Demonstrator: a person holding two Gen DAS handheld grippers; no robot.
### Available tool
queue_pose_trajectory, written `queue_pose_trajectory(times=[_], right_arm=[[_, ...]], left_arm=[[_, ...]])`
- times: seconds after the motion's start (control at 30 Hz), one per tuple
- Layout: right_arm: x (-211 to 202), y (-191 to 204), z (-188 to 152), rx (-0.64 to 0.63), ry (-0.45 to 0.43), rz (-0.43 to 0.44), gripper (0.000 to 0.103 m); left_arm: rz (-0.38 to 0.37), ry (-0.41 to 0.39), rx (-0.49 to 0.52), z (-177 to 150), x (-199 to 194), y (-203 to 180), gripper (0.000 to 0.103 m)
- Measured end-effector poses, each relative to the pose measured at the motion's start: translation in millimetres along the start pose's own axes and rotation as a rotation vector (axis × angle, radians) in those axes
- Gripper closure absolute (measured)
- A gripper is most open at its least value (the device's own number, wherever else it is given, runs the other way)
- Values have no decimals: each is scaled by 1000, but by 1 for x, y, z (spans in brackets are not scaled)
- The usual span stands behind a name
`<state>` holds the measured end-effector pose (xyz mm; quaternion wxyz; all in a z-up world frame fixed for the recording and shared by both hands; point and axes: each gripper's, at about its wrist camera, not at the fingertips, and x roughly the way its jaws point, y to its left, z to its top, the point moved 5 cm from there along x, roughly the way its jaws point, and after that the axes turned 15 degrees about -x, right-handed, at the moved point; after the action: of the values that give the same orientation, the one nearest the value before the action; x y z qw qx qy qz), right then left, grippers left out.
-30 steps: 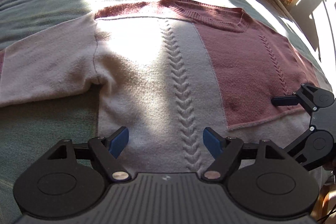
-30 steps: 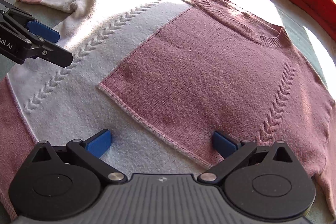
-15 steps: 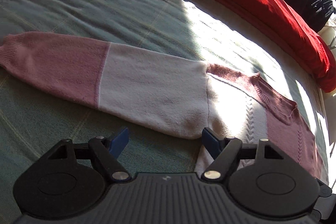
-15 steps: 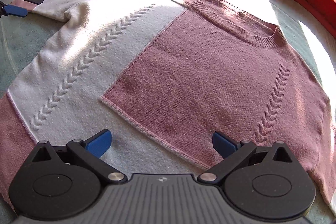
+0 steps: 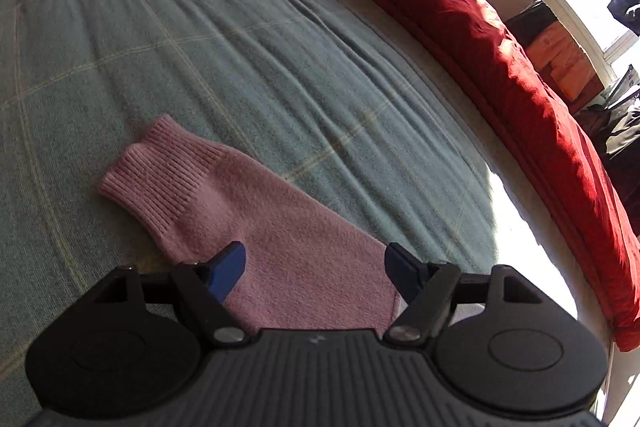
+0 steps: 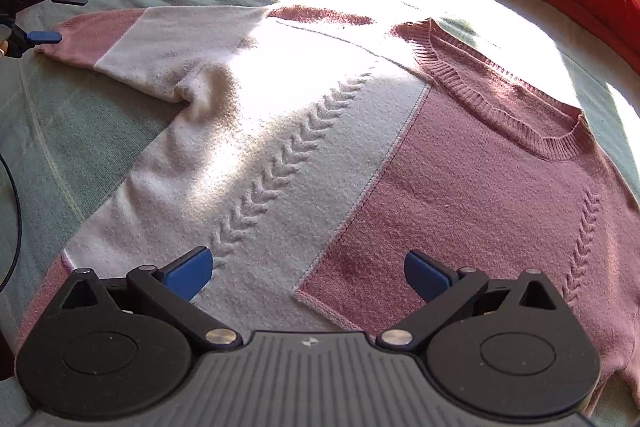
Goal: Fold clothes
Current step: 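Move the open left gripper along the sleeve to the pink cuff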
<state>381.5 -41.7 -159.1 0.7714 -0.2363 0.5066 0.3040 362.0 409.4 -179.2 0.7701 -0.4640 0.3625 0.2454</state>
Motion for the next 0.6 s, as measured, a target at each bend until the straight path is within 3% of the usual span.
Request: queue_pose_trajectory(times=[0.17, 0.37, 0.6], right_arm=[[9, 12, 14, -28, 6, 7, 0], [10, 12, 28, -34, -10, 9, 0], [11, 9, 34, -25, -30, -2, 0]], left_arm=[[64, -28, -33, 20, 0, 26, 29], [15, -36, -141, 27, -22, 37, 29], [-39, -2, -379, 21, -15, 73, 30]])
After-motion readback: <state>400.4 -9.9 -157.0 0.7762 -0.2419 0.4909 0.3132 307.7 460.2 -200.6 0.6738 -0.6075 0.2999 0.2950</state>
